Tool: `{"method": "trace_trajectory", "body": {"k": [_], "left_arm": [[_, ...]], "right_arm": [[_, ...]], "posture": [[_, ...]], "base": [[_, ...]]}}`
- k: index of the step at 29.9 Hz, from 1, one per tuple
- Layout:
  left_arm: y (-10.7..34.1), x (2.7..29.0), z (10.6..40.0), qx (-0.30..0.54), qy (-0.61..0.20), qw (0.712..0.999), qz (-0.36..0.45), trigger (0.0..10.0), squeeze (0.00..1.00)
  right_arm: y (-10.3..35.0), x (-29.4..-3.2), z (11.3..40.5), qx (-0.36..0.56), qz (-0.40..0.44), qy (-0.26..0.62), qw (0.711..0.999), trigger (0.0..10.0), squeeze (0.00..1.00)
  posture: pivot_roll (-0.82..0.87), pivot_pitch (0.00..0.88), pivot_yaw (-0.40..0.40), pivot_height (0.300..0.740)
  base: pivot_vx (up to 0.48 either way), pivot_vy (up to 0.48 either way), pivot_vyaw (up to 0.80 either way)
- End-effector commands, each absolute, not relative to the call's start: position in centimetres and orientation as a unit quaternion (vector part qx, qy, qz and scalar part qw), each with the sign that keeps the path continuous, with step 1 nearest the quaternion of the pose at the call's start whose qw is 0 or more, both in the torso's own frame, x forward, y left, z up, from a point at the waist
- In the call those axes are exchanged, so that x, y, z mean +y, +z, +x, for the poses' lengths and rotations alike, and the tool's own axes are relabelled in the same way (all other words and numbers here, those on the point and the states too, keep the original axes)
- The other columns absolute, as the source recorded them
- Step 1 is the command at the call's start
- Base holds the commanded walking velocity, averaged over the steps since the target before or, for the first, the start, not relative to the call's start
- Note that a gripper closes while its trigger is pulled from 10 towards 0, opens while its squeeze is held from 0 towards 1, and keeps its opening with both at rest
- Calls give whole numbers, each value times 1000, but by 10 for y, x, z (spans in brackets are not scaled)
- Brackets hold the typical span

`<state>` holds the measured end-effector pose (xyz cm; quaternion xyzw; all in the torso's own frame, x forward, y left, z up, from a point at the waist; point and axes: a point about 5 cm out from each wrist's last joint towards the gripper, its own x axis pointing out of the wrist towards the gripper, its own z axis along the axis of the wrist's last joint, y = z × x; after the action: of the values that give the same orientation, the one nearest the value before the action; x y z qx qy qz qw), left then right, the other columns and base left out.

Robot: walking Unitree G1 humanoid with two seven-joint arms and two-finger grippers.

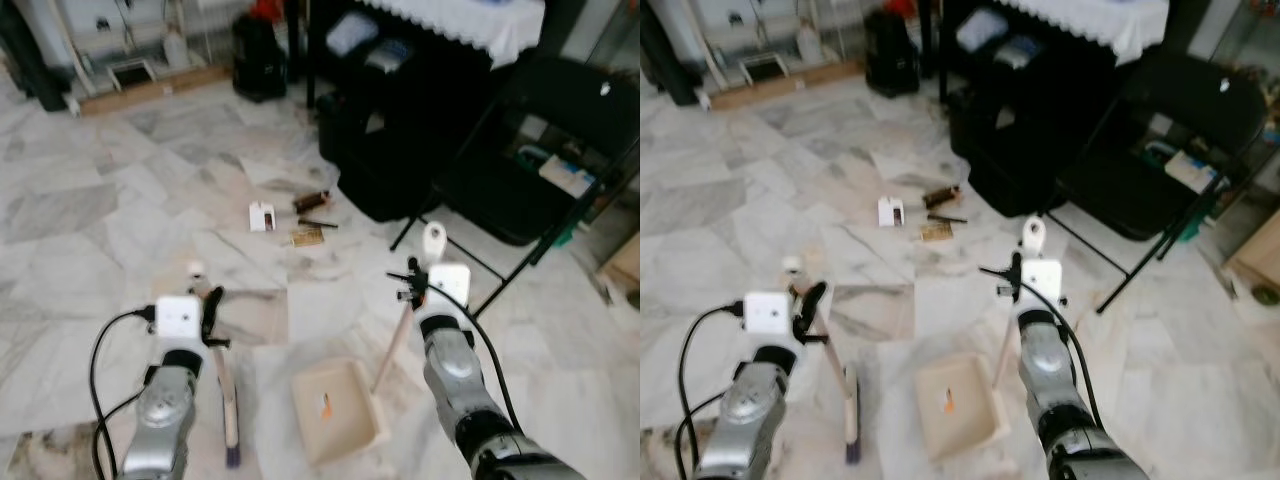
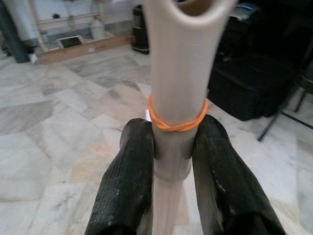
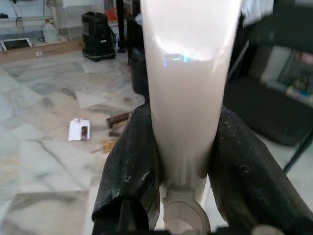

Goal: Sweep floor

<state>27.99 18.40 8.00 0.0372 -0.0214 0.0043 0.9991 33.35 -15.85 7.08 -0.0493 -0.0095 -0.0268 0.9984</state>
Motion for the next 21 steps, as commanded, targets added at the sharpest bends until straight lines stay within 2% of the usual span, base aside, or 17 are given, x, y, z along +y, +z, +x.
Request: {"method": "trace_trajectory", "body": {"k": [1, 5, 11, 21], "left_arm": [[82, 188, 279, -26, 10, 999, 42, 10000, 0], [82, 188, 279, -26, 10, 999, 42, 10000, 0], [82, 189, 279, -26, 9, 999, 44, 10000, 0], [82, 189, 280, -25, 5, 999, 44, 10000, 0]], "right_arm": [[81, -153, 338, -34, -48, -19, 998, 10000, 0], [82, -150, 338, -40, -59, -12, 997, 10000, 0], [83, -148, 338, -45, -68, -3, 997, 10000, 0], [83, -149, 337, -47, -53, -11, 997, 10000, 0]], "posture": [[109, 106, -57, 740], [109, 106, -57, 740], [108, 94, -53, 740], [107, 82, -47, 740]], "base": [[277, 0, 0], [276, 0, 0], [277, 0, 788], [277, 0, 0]]}}
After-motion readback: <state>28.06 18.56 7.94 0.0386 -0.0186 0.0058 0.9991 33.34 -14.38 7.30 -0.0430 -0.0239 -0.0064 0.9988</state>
